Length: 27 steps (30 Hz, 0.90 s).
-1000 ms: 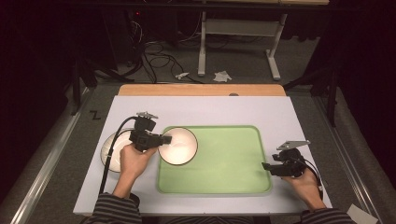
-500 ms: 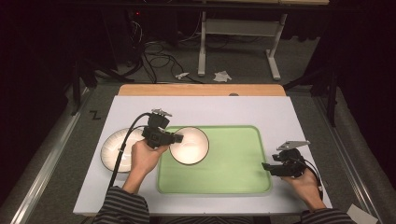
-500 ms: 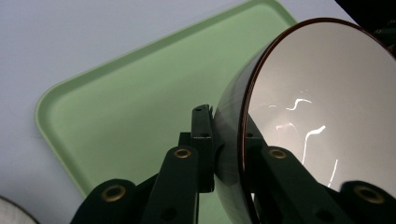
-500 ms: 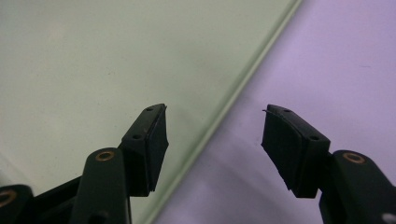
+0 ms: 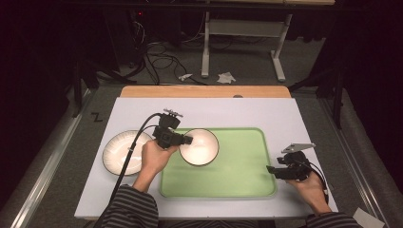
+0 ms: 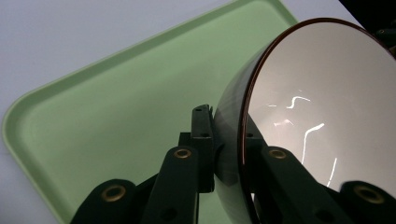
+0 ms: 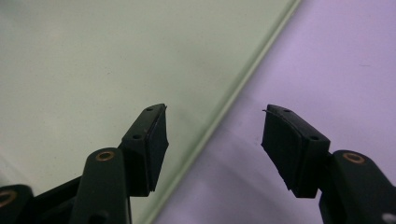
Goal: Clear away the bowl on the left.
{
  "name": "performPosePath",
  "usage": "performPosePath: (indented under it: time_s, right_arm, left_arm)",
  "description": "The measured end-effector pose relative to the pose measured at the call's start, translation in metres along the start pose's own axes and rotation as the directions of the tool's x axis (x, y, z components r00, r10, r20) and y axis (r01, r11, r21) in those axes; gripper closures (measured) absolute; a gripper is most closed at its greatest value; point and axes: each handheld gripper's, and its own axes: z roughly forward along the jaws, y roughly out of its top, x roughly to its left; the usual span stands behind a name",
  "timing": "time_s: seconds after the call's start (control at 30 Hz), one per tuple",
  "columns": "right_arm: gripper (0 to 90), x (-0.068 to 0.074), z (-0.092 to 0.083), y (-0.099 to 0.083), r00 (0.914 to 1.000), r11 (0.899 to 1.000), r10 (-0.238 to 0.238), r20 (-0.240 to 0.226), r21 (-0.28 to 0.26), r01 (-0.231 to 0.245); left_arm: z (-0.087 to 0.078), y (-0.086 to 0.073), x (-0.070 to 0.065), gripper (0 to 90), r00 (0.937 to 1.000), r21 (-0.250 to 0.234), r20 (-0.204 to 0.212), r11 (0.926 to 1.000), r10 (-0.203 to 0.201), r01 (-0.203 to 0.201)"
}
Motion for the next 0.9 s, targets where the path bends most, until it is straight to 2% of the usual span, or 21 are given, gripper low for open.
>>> performPosePath:
  time_s: [0.43,0.9]
  right_arm:
    - [41.7,0.0,0.0,0.0,1.0,1.0,-0.007,-0.004,0.001,0.007]
    - [41.7,0.0,0.0,0.001,0.9998,1.0,-0.017,-0.011,0.004,0.017]
  left_arm:
    - [0.025,-0.001,-0.008,82.3,0.9999,0.02,0.005,0.9997,-0.015,0.015]
    - [0.049,-0.005,-0.002,82.3,0.999,0.036,-0.037,0.999,-0.025,0.026]
